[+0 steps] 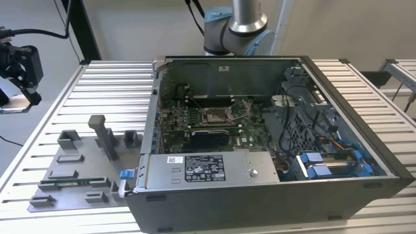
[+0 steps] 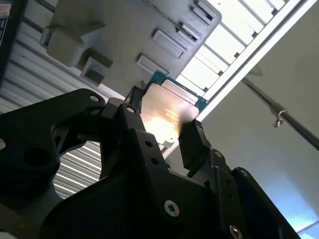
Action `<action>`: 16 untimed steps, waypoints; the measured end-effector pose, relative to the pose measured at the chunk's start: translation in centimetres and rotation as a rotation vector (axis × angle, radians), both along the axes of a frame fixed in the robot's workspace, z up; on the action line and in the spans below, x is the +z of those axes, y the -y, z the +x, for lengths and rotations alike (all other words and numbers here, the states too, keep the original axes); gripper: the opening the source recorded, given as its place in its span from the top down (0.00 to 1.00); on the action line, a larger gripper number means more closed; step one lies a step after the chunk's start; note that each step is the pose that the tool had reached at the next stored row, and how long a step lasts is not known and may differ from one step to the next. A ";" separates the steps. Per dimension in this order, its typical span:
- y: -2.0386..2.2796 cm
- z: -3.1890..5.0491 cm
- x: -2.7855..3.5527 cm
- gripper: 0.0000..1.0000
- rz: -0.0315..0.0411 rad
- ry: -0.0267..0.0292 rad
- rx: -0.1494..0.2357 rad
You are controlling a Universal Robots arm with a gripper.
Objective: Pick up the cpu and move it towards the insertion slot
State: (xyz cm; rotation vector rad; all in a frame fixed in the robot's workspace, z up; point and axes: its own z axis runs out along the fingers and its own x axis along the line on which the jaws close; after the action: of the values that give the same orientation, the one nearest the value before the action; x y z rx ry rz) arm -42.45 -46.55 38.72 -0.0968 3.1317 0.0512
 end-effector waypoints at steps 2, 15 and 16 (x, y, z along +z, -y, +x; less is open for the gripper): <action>0.00 0.55 0.01 1.00 -0.0001 -0.0019 0.000; 0.00 5.17 0.01 1.00 0.0000 -0.0138 0.001; 0.00 5.51 0.00 1.00 0.0000 -0.0141 0.001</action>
State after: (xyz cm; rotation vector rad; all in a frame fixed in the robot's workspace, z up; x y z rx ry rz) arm -36.94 -46.55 38.72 -0.0985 3.1457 0.0522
